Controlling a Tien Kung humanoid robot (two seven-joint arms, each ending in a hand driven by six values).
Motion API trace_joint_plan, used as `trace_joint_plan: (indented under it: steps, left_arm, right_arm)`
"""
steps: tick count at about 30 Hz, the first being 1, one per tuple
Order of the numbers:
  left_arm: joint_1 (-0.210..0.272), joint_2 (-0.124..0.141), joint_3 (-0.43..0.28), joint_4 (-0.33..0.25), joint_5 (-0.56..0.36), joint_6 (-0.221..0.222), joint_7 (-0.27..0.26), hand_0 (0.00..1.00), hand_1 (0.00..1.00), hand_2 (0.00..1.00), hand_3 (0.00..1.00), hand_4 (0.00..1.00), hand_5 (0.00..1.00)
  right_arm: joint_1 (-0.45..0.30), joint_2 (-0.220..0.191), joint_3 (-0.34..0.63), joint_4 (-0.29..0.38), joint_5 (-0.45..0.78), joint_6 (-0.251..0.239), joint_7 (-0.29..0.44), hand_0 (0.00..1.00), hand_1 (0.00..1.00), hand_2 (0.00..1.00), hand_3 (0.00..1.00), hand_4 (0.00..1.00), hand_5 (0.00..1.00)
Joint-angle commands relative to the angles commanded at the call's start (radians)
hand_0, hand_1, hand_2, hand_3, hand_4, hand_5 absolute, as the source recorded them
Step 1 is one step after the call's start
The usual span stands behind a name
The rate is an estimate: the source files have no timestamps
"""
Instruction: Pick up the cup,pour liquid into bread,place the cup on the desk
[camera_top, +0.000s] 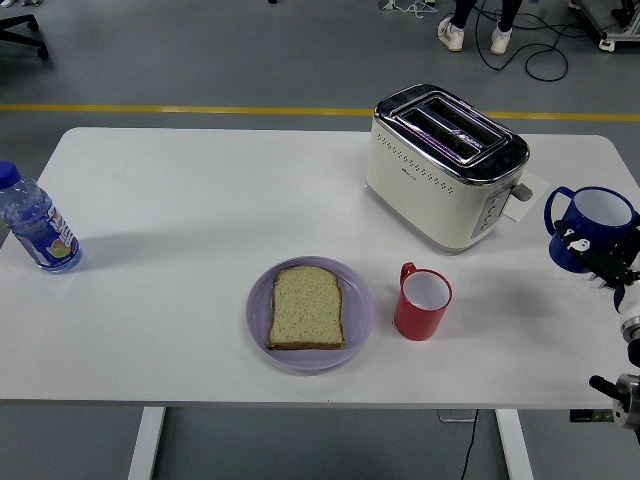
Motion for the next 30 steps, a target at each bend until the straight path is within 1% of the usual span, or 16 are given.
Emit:
trace_joint_plan:
  steps: [1, 3, 7, 13, 17, 19, 25, 30]
  left_arm:
    - [0.000, 0.000, 0.000, 0.000, 0.000, 0.000, 0.000, 0.633, 0.643, 0.653, 0.505, 0.241, 0.855]
    - [0.000, 0.000, 0.001, 0.000, 0.000, 0.000, 0.000, 0.633, 0.643, 0.653, 0.505, 0.241, 0.855]
    - [0.002, 0.000, 0.001, 0.000, -0.001, 0.000, 0.000, 0.633, 0.643, 0.652, 0.505, 0.242, 0.857]
    - [0.005, 0.000, 0.005, 0.000, -0.003, 0.000, 0.000, 0.633, 0.643, 0.652, 0.505, 0.241, 0.855]
    - [0.008, 0.000, 0.009, 0.001, -0.005, 0.000, 0.000, 0.633, 0.643, 0.652, 0.505, 0.241, 0.855]
    - [0.009, 0.000, 0.011, 0.001, -0.007, 0.000, 0.000, 0.633, 0.643, 0.653, 0.505, 0.241, 0.855]
    - [0.010, -0.001, 0.017, 0.000, -0.011, 0.000, -0.001, 0.633, 0.643, 0.653, 0.505, 0.241, 0.856]
    - [0.011, -0.001, 0.018, 0.000, -0.009, 0.000, -0.001, 0.633, 0.643, 0.653, 0.505, 0.241, 0.856]
  right_arm:
    - [0.001, 0.000, -0.004, 0.007, -0.007, 0.000, -0.006, 0.442, 0.480, 0.581, 0.558, 0.606, 0.002]
    - [0.008, -0.001, -0.020, 0.030, -0.051, -0.001, -0.029, 0.442, 0.480, 0.581, 0.558, 0.606, 0.002]
    - [0.020, -0.005, -0.049, 0.055, -0.093, 0.003, -0.052, 0.430, 0.470, 0.575, 0.559, 0.606, 0.002]
    - [0.050, -0.015, -0.100, 0.076, -0.181, 0.011, -0.100, 0.435, 0.466, 0.570, 0.560, 0.601, 0.002]
    - [0.073, -0.021, -0.144, 0.089, -0.236, 0.021, -0.130, 0.435, 0.466, 0.570, 0.560, 0.601, 0.002]
    - [0.086, -0.027, -0.165, 0.096, -0.267, 0.035, -0.148, 0.429, 0.463, 0.569, 0.560, 0.598, 0.002]
    - [0.122, -0.054, -0.209, 0.110, -0.339, 0.054, -0.185, 0.418, 0.456, 0.565, 0.560, 0.597, 0.002]
    - [0.168, -0.096, -0.263, 0.115, -0.374, 0.076, -0.214, 0.418, 0.456, 0.565, 0.560, 0.597, 0.002]
